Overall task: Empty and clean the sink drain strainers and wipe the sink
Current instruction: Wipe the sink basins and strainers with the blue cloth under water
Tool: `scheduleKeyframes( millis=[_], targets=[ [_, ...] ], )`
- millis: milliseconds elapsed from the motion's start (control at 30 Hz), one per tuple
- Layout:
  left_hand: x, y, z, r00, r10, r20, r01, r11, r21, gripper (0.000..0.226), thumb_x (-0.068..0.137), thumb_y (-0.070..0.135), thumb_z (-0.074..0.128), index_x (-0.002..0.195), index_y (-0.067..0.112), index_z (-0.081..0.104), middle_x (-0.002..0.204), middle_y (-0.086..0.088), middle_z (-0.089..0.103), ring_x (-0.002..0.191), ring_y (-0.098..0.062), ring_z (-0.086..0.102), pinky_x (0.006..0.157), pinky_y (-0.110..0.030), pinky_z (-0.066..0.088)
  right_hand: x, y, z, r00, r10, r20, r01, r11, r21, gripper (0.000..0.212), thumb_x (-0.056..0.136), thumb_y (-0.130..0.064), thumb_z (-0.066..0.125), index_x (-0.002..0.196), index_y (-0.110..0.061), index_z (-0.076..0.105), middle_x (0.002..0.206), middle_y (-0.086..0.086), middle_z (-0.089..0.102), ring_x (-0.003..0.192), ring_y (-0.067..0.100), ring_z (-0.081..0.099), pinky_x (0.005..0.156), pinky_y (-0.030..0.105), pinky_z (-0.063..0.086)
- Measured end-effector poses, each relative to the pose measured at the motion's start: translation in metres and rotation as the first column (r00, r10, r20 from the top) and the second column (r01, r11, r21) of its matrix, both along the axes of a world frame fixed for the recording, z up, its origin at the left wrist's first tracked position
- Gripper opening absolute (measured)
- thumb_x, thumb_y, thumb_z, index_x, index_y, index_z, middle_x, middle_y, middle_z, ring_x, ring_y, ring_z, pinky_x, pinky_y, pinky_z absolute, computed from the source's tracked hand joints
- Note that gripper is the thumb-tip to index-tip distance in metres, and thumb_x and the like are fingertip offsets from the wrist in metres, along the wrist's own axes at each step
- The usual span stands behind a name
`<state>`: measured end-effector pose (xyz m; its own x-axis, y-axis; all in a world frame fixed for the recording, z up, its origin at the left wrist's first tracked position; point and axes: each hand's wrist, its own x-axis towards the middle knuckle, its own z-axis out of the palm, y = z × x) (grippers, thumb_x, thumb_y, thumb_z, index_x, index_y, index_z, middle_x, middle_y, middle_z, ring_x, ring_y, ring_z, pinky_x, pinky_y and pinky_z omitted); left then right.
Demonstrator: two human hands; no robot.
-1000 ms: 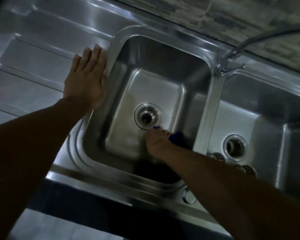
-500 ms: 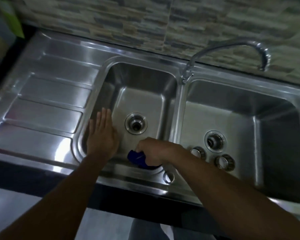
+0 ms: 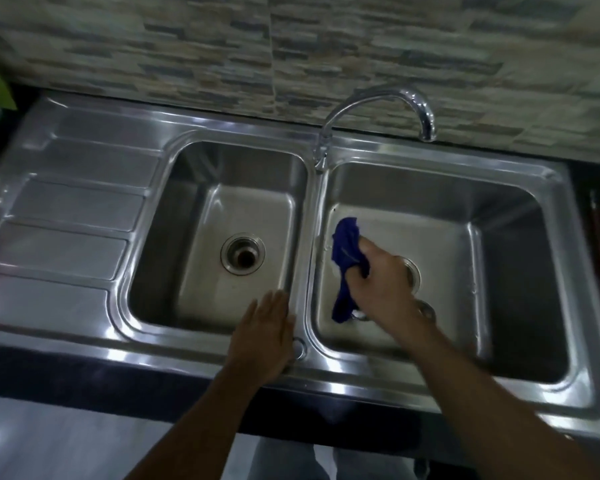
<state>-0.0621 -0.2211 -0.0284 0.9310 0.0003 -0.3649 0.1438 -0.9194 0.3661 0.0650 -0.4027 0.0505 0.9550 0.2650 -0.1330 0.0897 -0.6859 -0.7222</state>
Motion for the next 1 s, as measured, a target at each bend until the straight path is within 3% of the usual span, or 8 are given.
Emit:
scheduleKeyframes(
  millis=[67,100,200,333,500,667,800,1000],
  targets=[
    [-0.011,-0.008,-0.005,0.999,-0.008,0.045,0.006,0.999,0.052,0.071,0.101,0.051,0.006,0.151,0.010,0.035,0.159,-0.007,0.036,0.148,-0.019,0.033,0.123,-0.036,0.016,-0.020,0.015,-0.029,0.999,0.044,-0.026,-0.041,0.992,0.117,0.054,0.089,0.004,0.054,0.139,-0.017,0.057,0.113,0.004,0.072,0.079,0.002,0.066,0.073,0.005,0.044],
    [-0.013,-0.009,-0.008,0.999,-0.011,0.043,0.008,0.997,0.071,0.071,0.102,0.049,0.003,0.153,0.009,0.032,0.159,-0.008,0.035,0.149,-0.019,0.031,0.124,-0.037,0.017,-0.029,0.023,-0.044,0.995,0.099,-0.026,-0.094,0.984,0.149,0.059,0.092,0.003,0.054,0.147,-0.017,0.049,0.138,0.006,0.060,0.106,0.006,0.065,0.087,0.002,0.043],
    [-0.016,-0.010,-0.013,0.999,-0.010,0.032,0.008,0.998,0.067,0.072,0.101,0.048,-0.006,0.157,0.010,0.017,0.165,-0.008,0.021,0.153,-0.016,0.016,0.126,-0.036,0.010,-0.034,0.041,-0.080,0.978,0.207,-0.009,-0.201,0.961,0.189,0.065,0.100,-0.004,0.052,0.158,-0.018,0.027,0.169,-0.001,0.006,0.154,0.013,0.019,0.118,0.015,0.027],
    [-0.010,-0.012,-0.007,0.997,0.035,0.068,-0.035,0.999,0.003,0.065,0.104,0.047,0.010,0.155,0.009,0.026,0.160,-0.009,0.032,0.149,-0.017,0.026,0.121,-0.031,0.010,0.019,0.058,-0.095,0.987,0.155,0.030,-0.158,0.964,0.213,0.065,0.104,-0.009,0.045,0.160,-0.022,0.015,0.169,-0.008,-0.007,0.153,0.015,0.020,0.114,0.010,0.031],
    [-0.008,-0.009,-0.004,0.996,-0.044,0.076,0.039,0.997,0.060,0.064,0.105,0.043,0.016,0.145,0.003,0.044,0.149,-0.015,0.048,0.140,-0.023,0.043,0.115,-0.041,0.028,0.083,0.076,-0.094,0.996,0.081,0.034,-0.086,0.982,0.169,0.061,0.103,-0.002,0.044,0.158,-0.009,0.020,0.168,0.011,0.000,0.153,0.026,0.021,0.123,0.031,0.027],
    [-0.010,-0.008,-0.007,0.999,-0.035,0.033,0.033,0.998,0.044,0.073,0.102,0.051,0.000,0.152,0.007,0.029,0.159,-0.011,0.032,0.149,-0.018,0.022,0.120,-0.039,0.013,0.044,0.060,-0.095,0.973,0.195,0.123,-0.209,0.971,0.119,0.066,0.097,0.009,0.051,0.156,-0.006,0.026,0.168,0.014,0.005,0.154,0.029,0.018,0.121,0.015,0.021],
    [-0.008,-0.009,-0.003,0.996,-0.076,0.037,0.070,0.987,0.145,0.060,0.104,0.043,0.021,0.142,0.006,0.048,0.146,-0.012,0.053,0.139,-0.017,0.036,0.113,-0.042,0.029,-0.024,0.038,-0.100,0.929,0.308,0.203,-0.305,0.951,-0.044,0.069,0.092,0.008,0.058,0.155,-0.008,0.032,0.167,0.011,0.010,0.153,0.032,0.020,0.116,0.025,0.029],
    [-0.009,-0.007,-0.013,0.999,0.048,0.010,-0.048,0.999,-0.022,0.072,0.097,0.058,-0.001,0.157,0.018,0.005,0.166,-0.002,0.010,0.145,-0.006,-0.008,0.113,-0.022,-0.015,-0.014,0.031,-0.094,0.919,0.349,0.184,-0.339,0.937,-0.082,0.070,0.090,0.011,0.057,0.154,-0.008,0.035,0.167,0.010,0.015,0.151,0.031,0.026,0.120,0.039,0.033]
  ],
)
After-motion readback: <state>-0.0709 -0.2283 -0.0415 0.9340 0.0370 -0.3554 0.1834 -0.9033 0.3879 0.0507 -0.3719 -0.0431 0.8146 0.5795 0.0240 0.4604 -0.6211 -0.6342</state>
